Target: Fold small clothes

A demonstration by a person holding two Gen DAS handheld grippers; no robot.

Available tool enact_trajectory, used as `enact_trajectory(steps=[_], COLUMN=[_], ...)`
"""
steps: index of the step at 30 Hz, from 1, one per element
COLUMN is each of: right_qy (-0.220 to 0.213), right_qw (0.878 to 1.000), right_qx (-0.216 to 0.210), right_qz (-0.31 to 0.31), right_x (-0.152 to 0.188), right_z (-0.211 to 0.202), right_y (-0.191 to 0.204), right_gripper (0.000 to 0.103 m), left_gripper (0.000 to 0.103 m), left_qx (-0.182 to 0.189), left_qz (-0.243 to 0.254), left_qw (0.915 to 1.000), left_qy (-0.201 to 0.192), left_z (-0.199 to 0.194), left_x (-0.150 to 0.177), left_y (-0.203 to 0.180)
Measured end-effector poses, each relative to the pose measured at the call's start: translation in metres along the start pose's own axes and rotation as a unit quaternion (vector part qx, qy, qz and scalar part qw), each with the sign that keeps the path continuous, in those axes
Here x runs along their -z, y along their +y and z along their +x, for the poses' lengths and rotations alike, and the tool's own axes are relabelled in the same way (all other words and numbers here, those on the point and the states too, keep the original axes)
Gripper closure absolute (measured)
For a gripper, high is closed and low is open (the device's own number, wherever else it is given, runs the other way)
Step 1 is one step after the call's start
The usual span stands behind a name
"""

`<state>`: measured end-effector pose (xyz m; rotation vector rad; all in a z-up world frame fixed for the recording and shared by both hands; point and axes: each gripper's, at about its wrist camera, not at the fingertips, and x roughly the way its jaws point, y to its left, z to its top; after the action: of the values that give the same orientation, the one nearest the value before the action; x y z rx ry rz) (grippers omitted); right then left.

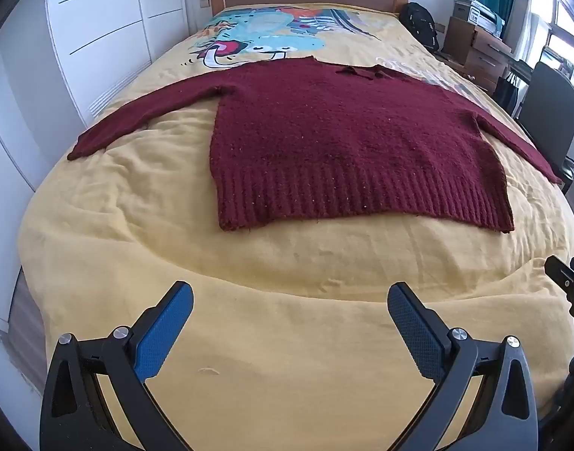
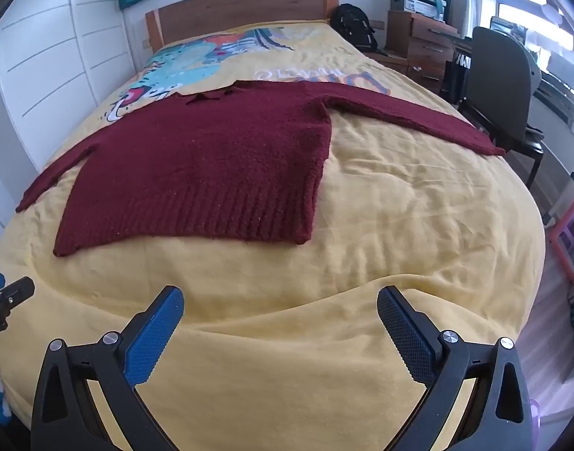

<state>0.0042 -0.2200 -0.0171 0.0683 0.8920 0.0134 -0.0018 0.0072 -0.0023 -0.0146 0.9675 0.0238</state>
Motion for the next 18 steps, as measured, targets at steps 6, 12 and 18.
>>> enact_trajectory(steps=[6, 12, 18], right_qy=[0.0, 0.0, 0.0], right_qw=[1.0, 1.0, 1.0], right_qx=[0.002, 0.002, 0.001], right_qz=[-0.006, -0.007, -0.008], right_x=[0.0006, 0.0002, 0.0002], right_z=[0.0001, 0.0007, 0.0007], right_y=[0.0014, 0.0018, 0.0017], right_gripper=[0.0, 0.0, 0.0], left_gripper=[0.001, 0.001, 0.001], left_qx=[0.0, -0.003, -0.006], left_qz=[-0.001, -0.006, -0.002], left_qw=[1.0, 1.0, 1.0], left_qy=[0.0, -0.001, 0.003], left_z=[-0.0003, -0.0001, 0.0006], left_x=[-0.0001, 0.0005, 0.002], left_y=[-0.0002, 0.0014, -0.0002])
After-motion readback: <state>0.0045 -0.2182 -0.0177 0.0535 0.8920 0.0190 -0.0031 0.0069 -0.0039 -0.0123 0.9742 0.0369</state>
